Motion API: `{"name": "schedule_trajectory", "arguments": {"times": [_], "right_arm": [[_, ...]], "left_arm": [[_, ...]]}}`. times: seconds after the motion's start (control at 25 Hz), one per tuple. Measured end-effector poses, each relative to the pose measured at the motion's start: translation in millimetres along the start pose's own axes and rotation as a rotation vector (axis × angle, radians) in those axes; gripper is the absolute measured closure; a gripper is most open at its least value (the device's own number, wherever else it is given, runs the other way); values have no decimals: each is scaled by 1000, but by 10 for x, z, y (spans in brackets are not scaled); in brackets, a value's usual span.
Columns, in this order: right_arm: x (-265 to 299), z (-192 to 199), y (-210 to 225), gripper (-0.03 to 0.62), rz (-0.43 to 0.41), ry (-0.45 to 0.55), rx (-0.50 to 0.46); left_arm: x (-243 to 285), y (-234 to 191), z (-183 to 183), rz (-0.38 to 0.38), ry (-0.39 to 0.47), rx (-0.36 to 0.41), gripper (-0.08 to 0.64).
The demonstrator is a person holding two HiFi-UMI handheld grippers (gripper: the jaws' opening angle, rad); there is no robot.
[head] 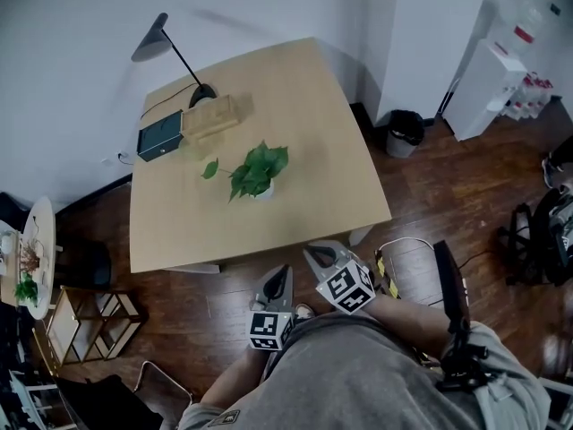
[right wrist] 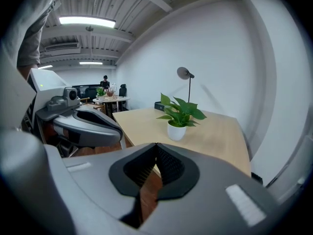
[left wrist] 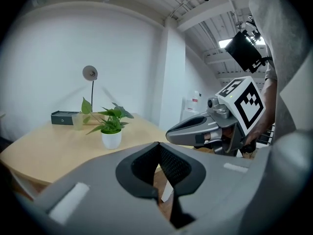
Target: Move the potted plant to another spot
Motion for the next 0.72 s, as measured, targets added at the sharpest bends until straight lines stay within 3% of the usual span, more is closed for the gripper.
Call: {"name": "schedule_trajectory", "arguments": {"times": [0.72], "right_arm": [[-108, 91, -393, 586, 35, -67, 36]], "left_arm": [[-199, -142, 30, 14, 1, 5, 560]]}}
Point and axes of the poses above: the fingertips, and each gripper's own axes: x forward along the fingers, y to its right, z out of its underside, the point moved 2 cm from there along -x, backward along the fingers, and after that the axes turned 3 degrees about -z, right-handed, at the moved point
